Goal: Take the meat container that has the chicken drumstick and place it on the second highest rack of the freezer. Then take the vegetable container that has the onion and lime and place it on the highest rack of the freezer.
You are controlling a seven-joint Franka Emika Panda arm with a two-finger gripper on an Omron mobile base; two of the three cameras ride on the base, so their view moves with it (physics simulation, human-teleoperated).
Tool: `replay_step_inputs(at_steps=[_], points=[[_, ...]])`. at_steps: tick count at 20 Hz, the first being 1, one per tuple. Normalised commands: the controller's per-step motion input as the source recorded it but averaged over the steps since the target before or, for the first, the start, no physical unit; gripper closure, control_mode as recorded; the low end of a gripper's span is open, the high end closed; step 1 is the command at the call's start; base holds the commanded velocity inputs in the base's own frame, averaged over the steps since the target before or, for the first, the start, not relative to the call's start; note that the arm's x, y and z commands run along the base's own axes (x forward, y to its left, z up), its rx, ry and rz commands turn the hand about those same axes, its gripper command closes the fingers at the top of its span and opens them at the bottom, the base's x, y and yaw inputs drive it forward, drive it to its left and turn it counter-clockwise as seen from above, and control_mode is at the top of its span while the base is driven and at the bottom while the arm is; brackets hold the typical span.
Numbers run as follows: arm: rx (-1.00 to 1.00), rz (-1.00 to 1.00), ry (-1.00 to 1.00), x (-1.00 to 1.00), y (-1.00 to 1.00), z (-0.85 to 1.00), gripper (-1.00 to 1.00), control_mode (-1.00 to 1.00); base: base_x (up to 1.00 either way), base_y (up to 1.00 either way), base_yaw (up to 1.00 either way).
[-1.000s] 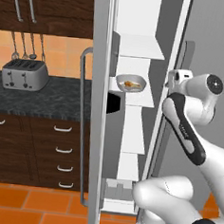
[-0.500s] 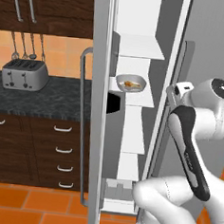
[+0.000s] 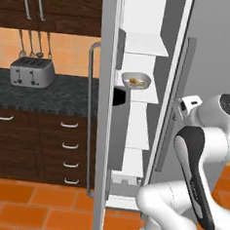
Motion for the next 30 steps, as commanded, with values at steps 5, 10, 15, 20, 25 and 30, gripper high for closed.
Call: replay_step_inputs(at_steps=[5,10,15,20,25,30], points=[[0.00,0.00,0.00,0.00,0.00,0.00,-1.00,1.00,-0.52,1.00,0.19],[0.00,0.00,0.00,0.00,0.00,0.00,-1.00,1.00,-0.19,0.25,0.84],[0.00,0.00,0.00,0.00,0.00,0.00,-1.00,1.00,0.00,0.25,0.97],[0.00,0.00,0.00,0.00,0.00,0.00,-1.00,1.00,0.23,0.54,0.80],[0.00,0.00,0.00,0.00,0.00,0.00,-1.00,1.00,0.92,0.85,0.46],[0.00,0.00,0.00,0.00,0.00,0.00,-1.00,1.00,1.00,0.62,0.06]])
